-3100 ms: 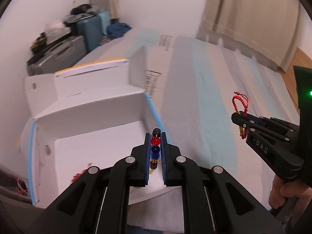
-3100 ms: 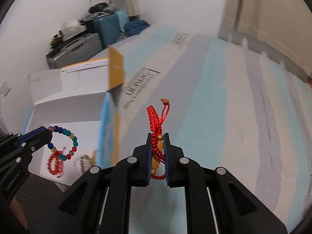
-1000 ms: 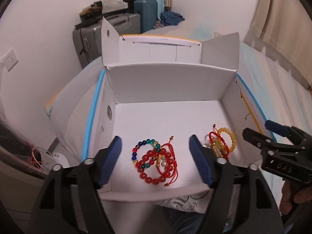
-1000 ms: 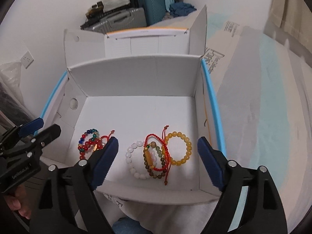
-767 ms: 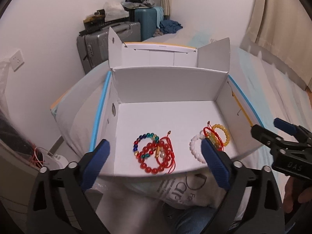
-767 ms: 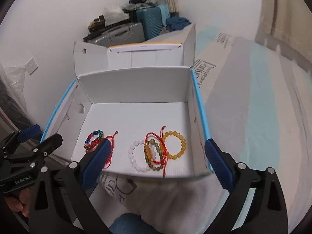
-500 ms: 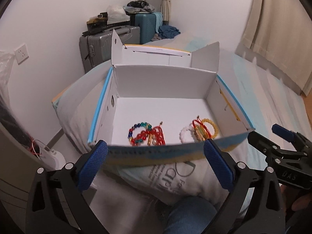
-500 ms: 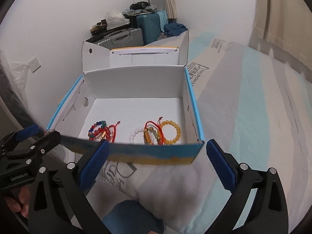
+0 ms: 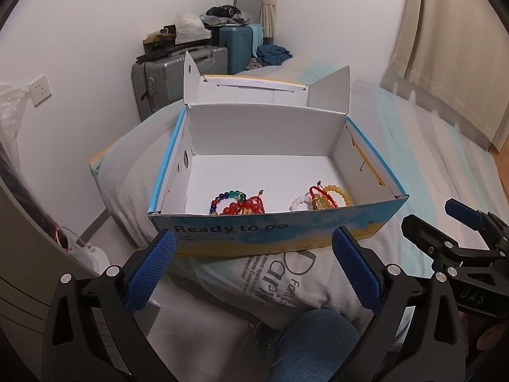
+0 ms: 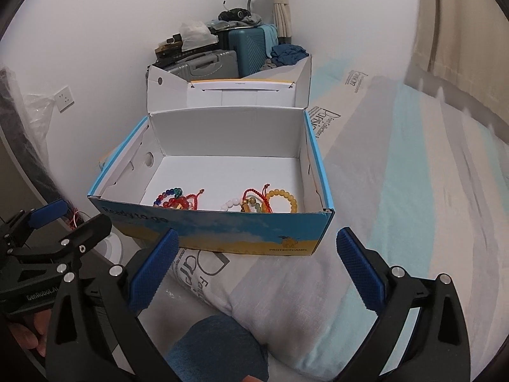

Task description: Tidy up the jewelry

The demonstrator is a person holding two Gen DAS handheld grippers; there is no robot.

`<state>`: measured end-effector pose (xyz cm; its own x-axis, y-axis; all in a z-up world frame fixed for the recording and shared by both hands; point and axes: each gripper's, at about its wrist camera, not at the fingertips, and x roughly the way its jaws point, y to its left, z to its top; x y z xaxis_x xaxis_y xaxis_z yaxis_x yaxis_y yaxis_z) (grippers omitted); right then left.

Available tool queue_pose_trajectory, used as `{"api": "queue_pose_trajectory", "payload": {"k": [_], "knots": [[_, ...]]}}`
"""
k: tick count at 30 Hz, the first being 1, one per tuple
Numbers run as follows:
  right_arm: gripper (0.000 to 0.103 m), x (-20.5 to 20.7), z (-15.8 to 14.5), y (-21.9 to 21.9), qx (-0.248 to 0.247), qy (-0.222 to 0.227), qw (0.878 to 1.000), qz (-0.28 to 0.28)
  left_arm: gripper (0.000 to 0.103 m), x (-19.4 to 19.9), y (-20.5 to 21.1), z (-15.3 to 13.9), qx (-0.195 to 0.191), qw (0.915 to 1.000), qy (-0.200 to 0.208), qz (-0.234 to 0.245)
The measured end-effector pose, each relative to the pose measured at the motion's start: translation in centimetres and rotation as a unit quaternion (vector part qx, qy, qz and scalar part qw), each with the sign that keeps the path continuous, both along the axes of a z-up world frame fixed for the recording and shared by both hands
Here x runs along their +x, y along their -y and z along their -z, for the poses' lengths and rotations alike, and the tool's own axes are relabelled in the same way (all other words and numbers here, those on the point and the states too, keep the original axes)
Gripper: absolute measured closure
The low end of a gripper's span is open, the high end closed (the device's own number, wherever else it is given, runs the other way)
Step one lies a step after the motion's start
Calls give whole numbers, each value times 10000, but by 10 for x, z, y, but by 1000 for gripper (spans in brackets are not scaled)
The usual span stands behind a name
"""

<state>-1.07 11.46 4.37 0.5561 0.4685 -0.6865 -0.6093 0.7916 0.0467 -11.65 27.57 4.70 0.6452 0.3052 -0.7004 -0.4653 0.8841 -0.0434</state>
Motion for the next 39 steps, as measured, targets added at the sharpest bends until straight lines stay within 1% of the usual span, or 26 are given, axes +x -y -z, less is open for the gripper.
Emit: {"api": "queue_pose_trajectory", "payload": {"k": [15, 20, 24, 25, 29, 31, 37, 39], "knots": [[8, -1, 1, -1, -58, -3, 10000, 8, 6, 1, -3, -2, 16, 10000, -41, 26], [8, -2, 1, -2, -73, 4, 10000, 2, 6, 3, -5, 1, -41, 9999, -120, 23], [8, -2, 1, -2, -94, 8, 10000, 0, 6, 2, -9, 1, -249, 9997, -69, -26], [8, -2, 1, -2, -94, 4, 10000, 4, 6, 3, -10, 2, -246, 9997, -76, -32], [8, -1, 2, -2, -101, -9, 9999, 5, 6, 5, -6, 2, -17, 9998, -167, -89], [8, -2, 2, -2, -110, -4, 9999, 7, 6, 6, -5, 4, 5, 9997, -205, -125], [8, -1, 3, -2, -128, -20, 9999, 2, 6, 7, -6, 11, -77, 9995, -253, -154], [8, -1, 4, -3, -128, -29, 9999, 3, 6, 8, -7, 13, -177, 9995, -260, -91]]}}
